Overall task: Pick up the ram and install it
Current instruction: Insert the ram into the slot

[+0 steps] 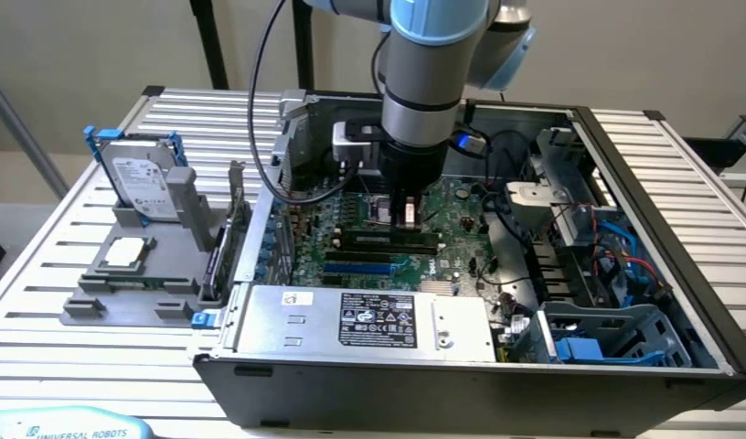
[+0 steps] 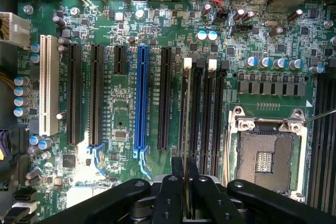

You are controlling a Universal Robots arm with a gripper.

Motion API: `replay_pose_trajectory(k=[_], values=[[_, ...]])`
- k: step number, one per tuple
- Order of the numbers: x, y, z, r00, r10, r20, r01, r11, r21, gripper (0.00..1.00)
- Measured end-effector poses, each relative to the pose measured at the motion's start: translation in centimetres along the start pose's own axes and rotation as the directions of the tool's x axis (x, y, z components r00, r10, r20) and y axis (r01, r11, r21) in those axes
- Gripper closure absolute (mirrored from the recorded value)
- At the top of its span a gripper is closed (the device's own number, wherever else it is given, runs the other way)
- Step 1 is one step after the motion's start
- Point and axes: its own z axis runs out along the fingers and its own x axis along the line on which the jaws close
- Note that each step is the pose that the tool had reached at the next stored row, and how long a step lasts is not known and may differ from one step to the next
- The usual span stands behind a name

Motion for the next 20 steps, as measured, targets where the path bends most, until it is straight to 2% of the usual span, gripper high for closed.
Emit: replay_pose_trajectory(k=[20], values=[[-0.12,0.08,0.5,1.0,0.0,-0.0004,0.0,1.0,-0.0007,0.86]])
